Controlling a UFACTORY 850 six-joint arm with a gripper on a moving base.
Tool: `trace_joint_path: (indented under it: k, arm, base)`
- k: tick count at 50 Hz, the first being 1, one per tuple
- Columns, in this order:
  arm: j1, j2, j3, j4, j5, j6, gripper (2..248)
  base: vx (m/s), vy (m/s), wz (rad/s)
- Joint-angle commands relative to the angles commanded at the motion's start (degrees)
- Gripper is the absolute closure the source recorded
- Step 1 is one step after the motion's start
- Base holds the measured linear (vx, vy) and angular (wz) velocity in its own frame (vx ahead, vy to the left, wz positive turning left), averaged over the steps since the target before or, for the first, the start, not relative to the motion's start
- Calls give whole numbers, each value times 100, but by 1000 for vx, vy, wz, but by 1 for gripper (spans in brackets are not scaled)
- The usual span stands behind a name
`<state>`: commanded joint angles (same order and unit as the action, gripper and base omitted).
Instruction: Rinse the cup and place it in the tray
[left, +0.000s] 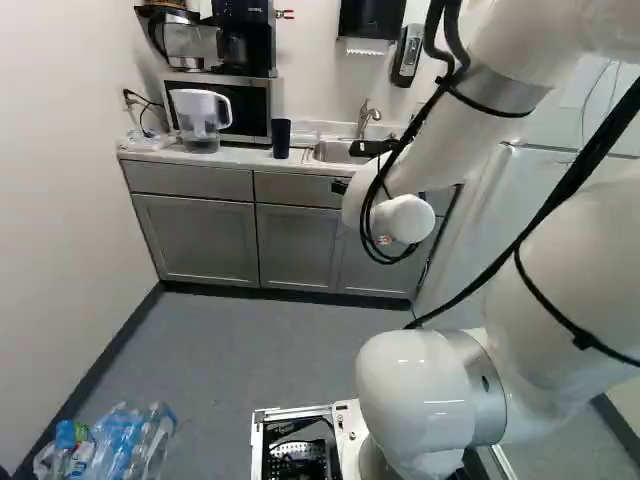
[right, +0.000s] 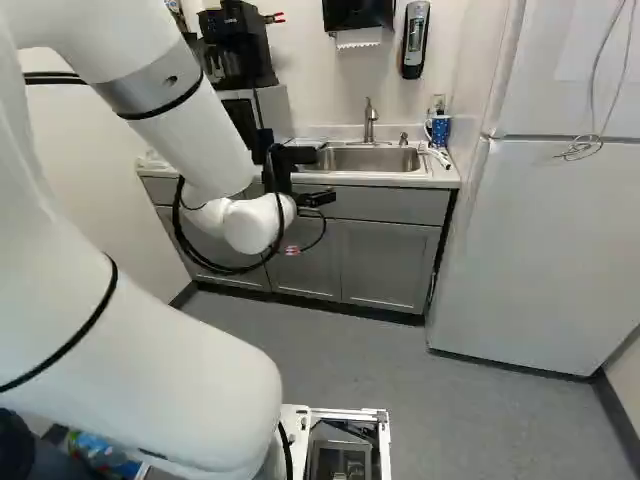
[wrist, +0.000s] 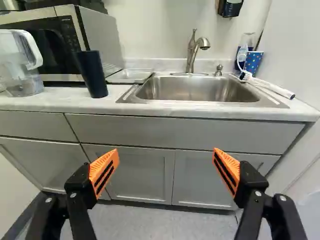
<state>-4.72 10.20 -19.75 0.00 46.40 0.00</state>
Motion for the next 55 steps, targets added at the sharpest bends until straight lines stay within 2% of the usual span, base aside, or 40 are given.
trace_joint_path:
  k: [55]
  arm:
    - [-243, -138, -867, 0, -947, 0, 3]
  base:
    - [0, 0, 0]
